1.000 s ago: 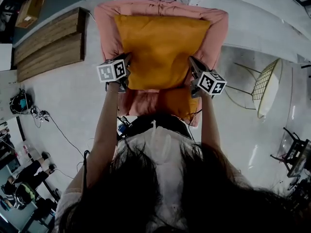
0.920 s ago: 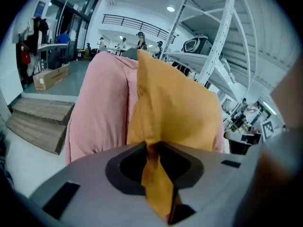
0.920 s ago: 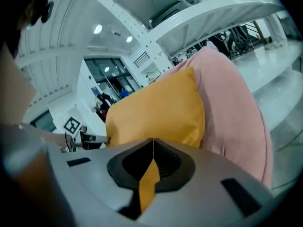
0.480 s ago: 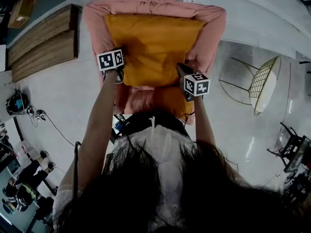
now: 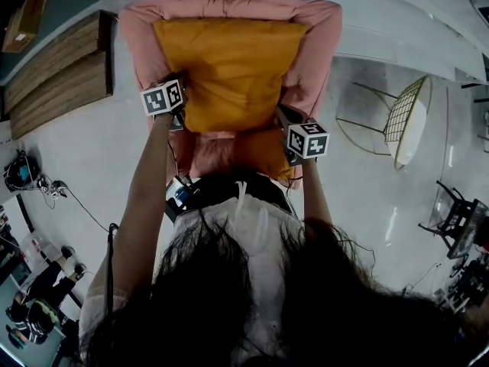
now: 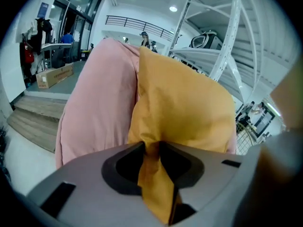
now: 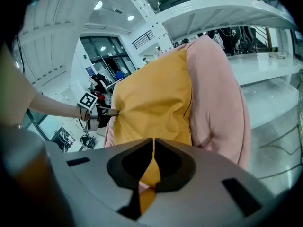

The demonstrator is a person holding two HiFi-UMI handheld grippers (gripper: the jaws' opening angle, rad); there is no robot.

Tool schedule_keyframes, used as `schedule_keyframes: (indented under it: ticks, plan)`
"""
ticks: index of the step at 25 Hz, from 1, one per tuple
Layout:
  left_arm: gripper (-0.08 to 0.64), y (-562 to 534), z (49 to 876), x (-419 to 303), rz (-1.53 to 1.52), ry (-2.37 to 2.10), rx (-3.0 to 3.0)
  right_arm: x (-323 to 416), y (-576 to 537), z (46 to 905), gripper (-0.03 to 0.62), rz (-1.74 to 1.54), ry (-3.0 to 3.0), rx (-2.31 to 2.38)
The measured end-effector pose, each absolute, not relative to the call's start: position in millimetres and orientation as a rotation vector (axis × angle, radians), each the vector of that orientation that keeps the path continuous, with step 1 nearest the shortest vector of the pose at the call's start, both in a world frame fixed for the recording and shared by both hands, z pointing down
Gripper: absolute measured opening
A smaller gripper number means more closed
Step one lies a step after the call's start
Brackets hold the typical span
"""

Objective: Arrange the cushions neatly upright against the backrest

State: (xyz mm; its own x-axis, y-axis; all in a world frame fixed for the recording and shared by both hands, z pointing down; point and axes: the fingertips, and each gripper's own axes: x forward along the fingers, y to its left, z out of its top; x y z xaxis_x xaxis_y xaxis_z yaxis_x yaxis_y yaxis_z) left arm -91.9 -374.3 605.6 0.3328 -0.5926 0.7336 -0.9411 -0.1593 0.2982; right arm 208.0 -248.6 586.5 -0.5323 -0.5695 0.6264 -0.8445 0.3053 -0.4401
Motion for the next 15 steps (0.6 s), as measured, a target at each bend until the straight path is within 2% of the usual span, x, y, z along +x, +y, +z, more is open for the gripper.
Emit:
schedule_keyframes:
  ticks: [6, 15]
  plan:
    - [0.130, -331.7, 572.5, -94.6, 0.543, -1.260, 2.014, 215.4, -223.4, 570.8, 0.031, 0.962, -2.181, 1.332]
    - [0.132, -251.1, 550.5, -96.1, 0.523, -1.058, 2.190, 218.2, -169.2, 547.6, 0.032, 0.887, -2.097, 1.484]
